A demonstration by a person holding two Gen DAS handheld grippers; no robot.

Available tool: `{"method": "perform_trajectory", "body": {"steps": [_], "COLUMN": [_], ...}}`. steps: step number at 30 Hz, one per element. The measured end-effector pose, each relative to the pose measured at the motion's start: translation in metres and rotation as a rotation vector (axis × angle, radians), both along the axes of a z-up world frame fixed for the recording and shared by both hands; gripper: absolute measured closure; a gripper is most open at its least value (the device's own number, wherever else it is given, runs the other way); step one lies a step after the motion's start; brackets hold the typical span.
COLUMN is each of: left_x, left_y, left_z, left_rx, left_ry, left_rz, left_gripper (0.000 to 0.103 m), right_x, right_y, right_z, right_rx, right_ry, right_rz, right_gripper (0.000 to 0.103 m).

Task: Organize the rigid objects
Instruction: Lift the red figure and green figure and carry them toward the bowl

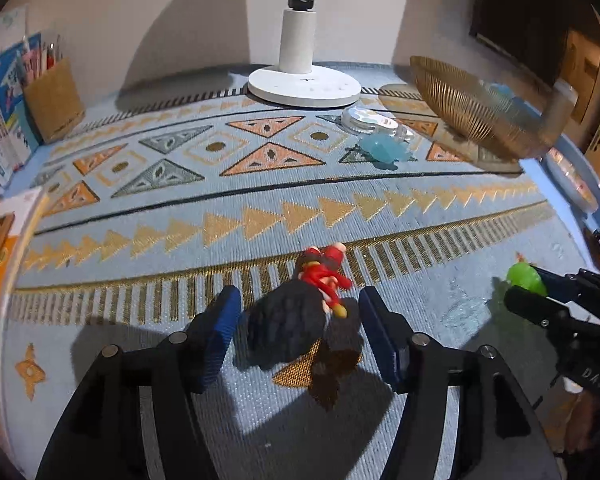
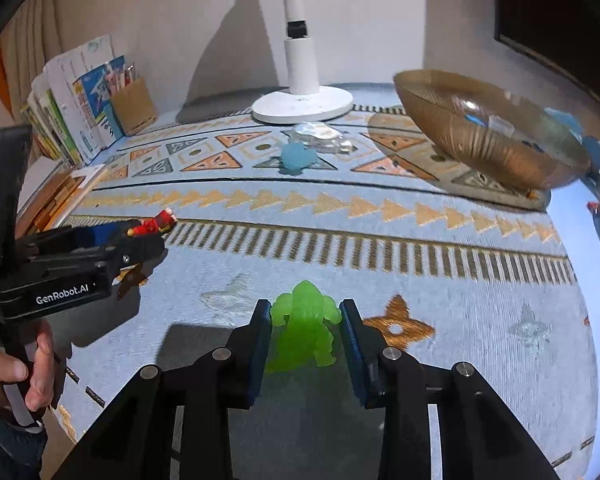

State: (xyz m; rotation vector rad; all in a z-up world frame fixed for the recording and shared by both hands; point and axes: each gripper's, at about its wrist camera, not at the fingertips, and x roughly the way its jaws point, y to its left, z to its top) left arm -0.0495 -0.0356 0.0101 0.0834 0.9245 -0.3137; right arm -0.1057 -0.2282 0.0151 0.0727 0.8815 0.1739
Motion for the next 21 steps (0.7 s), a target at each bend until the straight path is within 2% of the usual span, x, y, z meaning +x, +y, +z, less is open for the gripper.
{"method": "perform_trajectory", "body": {"steps": [1,2,3,6,10,16,19,21], "left_x": [-0.001,0.000,-0.001,0.000,0.003,0.028,0.051,0.070], "left_y": [-0.003,-0.004,-0.004,-0.001,-0.010,-0.076,-0.112,-0.138], "left_z": [0.000,-0.001,0.000,0.005,0.036,0.127,0.154,0.163], "left_rx": [0.016,0.024,0.034,-0.010,-0.102,-0.219,-0.272,-0.267], "left_ry": [-0.003,-0.005,-0.014,-0.013,-0.043,-0.172,-0.191,-0.211], "left_rz": [-0.002,0.002,0.014,0.019,-0.007,-0.161,-0.214,-0.227], "left_gripper": [0.044,0.052,0.066,0.066,0.066,0.066,0.066,0.066], "right_x": [0.000,-0.001,-0.002,-0.006,-0.012,-0.002,0.023,0.040], "right_y": [-0.003,-0.004,-0.007,-0.017,-0.052,-0.118,-0.155,-0.172], "right_z": [-0.001,-0.002,0.000,0.013,0.050,0.115,0.140,0.149], "right_rx": [0.012,0.019,0.022,0.050,0.095,0.042,0.008,-0.022], "right_ry": [0.006,0.006,0.000,-0.043,-0.132,-0.270,-0.300,-0.311], "right_rz": [-0.002,-0.005,-0.009,-0.031,-0.094,-0.234,-0.314,-0.359], "right_gripper": [0.069,0.069,0.069,0.069,0.069,0.069,0.069,0.069]}}
